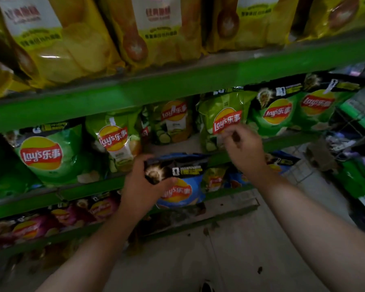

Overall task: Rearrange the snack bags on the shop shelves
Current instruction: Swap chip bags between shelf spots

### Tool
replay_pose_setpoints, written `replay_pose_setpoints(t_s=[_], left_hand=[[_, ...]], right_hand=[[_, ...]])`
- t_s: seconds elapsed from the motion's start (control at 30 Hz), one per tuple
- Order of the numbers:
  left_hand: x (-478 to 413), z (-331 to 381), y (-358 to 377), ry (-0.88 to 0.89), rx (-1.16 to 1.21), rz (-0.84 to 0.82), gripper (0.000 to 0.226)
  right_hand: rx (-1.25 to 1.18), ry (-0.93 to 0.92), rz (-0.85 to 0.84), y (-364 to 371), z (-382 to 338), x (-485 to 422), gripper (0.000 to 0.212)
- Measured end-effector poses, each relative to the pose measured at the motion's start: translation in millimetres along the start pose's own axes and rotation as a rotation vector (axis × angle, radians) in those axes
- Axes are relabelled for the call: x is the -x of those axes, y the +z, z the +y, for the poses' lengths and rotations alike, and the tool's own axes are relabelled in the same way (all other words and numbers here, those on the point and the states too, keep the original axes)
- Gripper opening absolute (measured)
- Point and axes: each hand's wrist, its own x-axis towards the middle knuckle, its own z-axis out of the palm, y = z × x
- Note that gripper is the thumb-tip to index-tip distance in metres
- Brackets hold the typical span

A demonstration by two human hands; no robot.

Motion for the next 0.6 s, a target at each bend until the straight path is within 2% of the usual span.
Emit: replay_pose_setpoints(t_s=[0.07, 0.1, 0.2, 0.3, 0.37, 0.43, 0.47, 0.53, 0.6], left_hand=[[7, -8, 20, -0.049, -0.029, -0.08, 0.074], [9, -12, 31, -0.057, -0.052, -0.124, 0.074], [15, -23, 67, -0.052, -0.142, -0.234, 0.071], [18, -40, 103, -0.054, -0.169, -0.331, 0.074], [16, -52, 125, -0.092, -0.117, -0.458, 0.089], [11, -64, 145, -0.155, -0.018, -0.572, 0.114], [8, -70, 152, -0.181, 0.007, -0.59, 0.119], [-3, -81, 164, -0.239, -0.044, -0.56, 0.112], [-21, -87, 172, -0.266, -0.24, -0.503, 0.096]], right_hand=[[-0.027, -0.03, -0.005, 1, 1, 30, 0.022], [-0.078, 0.018, -0.088, 2, 4, 46, 0.028], [-0.317, 0.301, -0.522, 1, 23, 82, 0.056], [-0.468, 0.549, -0.74, -5, 59, 102, 0.058], [-0.468, 0.64, -0.755, -8, 83, 112, 0.043], [-0.422, 0.686, -0.702, -10, 104, 120, 0.034], [-0.397, 0.701, -0.672, -10, 114, 123, 0.032], [-0.357, 0.716, -0.621, -11, 130, 128, 0.029], [-0.325, 0.715, -0.587, -12, 144, 130, 0.024]])
